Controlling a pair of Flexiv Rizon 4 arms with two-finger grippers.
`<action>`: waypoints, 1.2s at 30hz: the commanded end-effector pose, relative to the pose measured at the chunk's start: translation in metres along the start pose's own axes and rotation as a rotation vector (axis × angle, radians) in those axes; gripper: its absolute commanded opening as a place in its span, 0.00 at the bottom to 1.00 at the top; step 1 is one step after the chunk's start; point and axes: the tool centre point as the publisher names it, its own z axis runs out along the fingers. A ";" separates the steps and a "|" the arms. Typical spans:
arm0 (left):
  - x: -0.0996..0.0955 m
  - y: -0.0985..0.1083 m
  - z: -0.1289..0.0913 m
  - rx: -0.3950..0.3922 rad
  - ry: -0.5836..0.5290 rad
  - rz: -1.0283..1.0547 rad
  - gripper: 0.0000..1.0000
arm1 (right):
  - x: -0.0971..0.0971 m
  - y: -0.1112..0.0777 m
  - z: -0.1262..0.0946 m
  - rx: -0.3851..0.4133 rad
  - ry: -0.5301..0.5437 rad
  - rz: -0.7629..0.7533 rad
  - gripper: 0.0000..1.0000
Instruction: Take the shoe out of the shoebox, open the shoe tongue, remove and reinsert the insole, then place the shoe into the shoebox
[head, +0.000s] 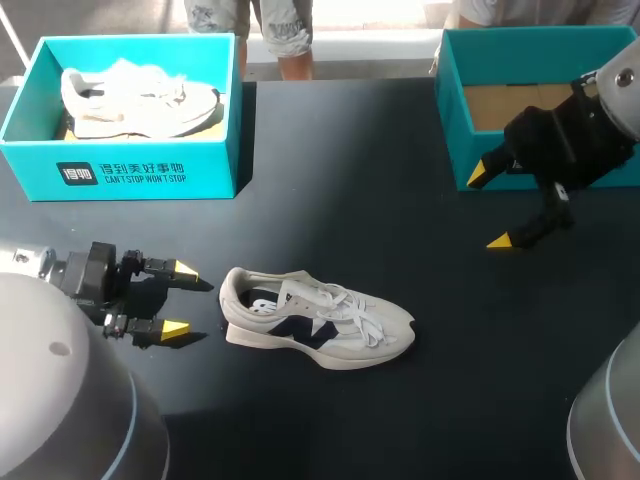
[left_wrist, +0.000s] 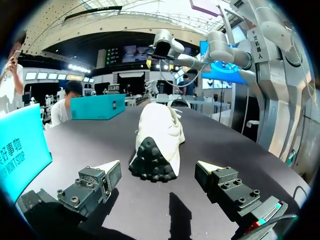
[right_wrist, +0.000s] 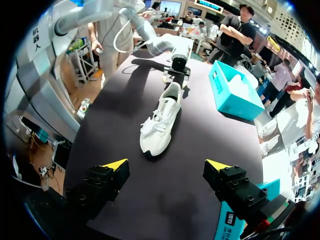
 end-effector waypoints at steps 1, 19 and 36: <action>-0.009 -0.001 0.008 -0.009 0.024 0.005 1.00 | -0.001 0.000 0.001 0.002 0.003 0.000 1.00; -0.016 -0.003 0.044 -0.010 0.095 0.009 1.00 | -0.001 0.000 0.001 0.002 0.003 0.000 1.00; -0.006 -0.009 0.072 0.003 0.176 0.004 1.00 | -0.001 0.000 0.001 0.002 0.003 0.000 1.00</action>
